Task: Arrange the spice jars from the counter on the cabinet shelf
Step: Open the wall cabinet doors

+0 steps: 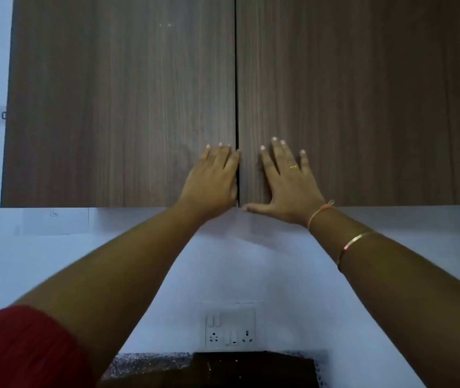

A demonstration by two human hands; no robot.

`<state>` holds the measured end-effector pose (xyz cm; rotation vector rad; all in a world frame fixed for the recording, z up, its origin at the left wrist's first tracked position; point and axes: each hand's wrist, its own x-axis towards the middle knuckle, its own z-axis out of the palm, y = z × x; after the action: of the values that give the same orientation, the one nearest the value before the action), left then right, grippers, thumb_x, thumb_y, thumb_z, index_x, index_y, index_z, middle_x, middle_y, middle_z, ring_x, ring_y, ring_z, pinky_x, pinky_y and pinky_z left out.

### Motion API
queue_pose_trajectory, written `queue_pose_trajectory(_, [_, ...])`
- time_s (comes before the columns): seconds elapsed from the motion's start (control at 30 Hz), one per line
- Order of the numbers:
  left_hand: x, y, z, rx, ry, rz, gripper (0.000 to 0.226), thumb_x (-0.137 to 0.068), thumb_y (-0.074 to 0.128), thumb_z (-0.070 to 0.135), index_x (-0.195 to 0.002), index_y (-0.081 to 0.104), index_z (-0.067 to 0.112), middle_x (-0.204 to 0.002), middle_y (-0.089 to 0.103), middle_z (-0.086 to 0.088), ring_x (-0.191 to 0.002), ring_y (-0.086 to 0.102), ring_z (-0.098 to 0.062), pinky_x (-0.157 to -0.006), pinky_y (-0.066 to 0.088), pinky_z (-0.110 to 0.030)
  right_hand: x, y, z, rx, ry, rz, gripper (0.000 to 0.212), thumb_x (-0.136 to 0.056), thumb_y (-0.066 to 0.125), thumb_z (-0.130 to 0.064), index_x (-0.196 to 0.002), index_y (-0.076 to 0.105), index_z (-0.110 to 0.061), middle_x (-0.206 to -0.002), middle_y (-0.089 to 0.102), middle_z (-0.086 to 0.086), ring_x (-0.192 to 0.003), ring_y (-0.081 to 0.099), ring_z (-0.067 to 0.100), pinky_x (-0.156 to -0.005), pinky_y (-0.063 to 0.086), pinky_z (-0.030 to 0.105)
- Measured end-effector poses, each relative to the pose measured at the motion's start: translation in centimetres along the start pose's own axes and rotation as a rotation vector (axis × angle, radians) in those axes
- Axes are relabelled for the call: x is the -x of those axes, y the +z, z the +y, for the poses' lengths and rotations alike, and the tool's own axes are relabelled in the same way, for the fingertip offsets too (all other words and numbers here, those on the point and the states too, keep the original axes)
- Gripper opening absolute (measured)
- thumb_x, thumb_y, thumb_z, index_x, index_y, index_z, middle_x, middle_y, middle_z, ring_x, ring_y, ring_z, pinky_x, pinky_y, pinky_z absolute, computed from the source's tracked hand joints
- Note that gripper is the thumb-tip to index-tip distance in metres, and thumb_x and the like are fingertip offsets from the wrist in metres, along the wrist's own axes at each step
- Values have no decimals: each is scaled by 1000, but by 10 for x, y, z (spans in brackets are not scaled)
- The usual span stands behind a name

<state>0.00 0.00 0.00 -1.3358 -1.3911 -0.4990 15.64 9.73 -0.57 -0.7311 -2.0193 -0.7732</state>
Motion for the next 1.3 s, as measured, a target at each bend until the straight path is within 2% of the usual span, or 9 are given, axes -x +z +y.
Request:
queue_pose_trajectory(0.17, [24,11,15,21,39,1,52,-92,43,19,-139,37,1,-137,45,-18,-133,37,-31,-117,12,-40,10,26,-11,184,-77,-50,119,-74,61,-65,-149,-15,-14,-158,-17,16,-146,-11,34,-113,4,64])
queue_pose_trajectory(0.27, [23,10,17,66,-4,49,49,-90,47,18,-136,42,1,-130,52,-17,-123,47,-29,-115,19,-40,6,28,-13,171,12,-39,101,-86,60,-32,-148,-19,-16,-157,-19,18,-145,-12,40,-113,7,64])
queue_pose_trajectory(0.43, [18,8,21,216,-93,41,49,-91,48,19,-137,39,5,-132,49,-11,-121,49,-25,-114,23,-35,4,25,-13,190,47,-65,101,-88,60,-23,-148,-21,-16,-156,-16,23,-144,-9,44,-113,11,61])
queue_pose_trajectory(0.8, [3,-13,59,989,-415,-94,91,-92,58,18,-148,-14,16,-157,12,-11,-141,25,-27,-108,28,-36,30,-21,-14,156,52,-36,88,-92,51,-27,-150,-14,-18,-158,-11,18,-146,0,38,-113,27,52])
queue_pose_trajectory(0.87, [0,-21,67,1110,-482,-133,88,-90,59,16,-150,-5,14,-153,25,-11,-137,32,-27,-106,33,-36,35,-38,-13,140,60,-48,80,-96,44,-33,-151,-12,-17,-159,-7,18,-146,7,37,-112,31,49])
queue_pose_trajectory(1.0, [-1,-33,76,1225,-579,-115,57,-88,63,12,-134,30,10,-131,50,-10,-117,53,-27,-93,48,-36,37,-75,-14,108,171,-237,97,-89,61,-33,-151,-12,-18,-159,-2,18,-140,25,40,-100,42,50])
queue_pose_trajectory(1.13, [10,-46,83,1134,-513,-64,55,-88,63,19,-132,33,7,-123,55,-11,-107,58,-27,-85,51,-37,24,-117,-23,-105,369,-411,83,-90,57,-32,-152,5,-14,-153,22,22,-130,41,39,-100,43,46])
queue_pose_trajectory(1.23, [20,-64,95,1160,-433,6,50,-89,61,22,-130,35,8,-121,56,-10,-104,59,-28,-81,51,-36,16,-139,-30,-460,556,-291,56,-95,47,-41,-138,37,-7,-121,53,8,-97,56,22,-66,46,29])
queue_pose_trajectory(1.3, [25,-78,106,1163,-396,47,50,-91,59,23,-131,34,7,-123,55,-12,-106,58,-30,-82,52,-38,13,-148,-38,-599,661,-181,75,-86,49,-60,-137,38,-7,-126,53,10,-106,56,26,-67,49,31])
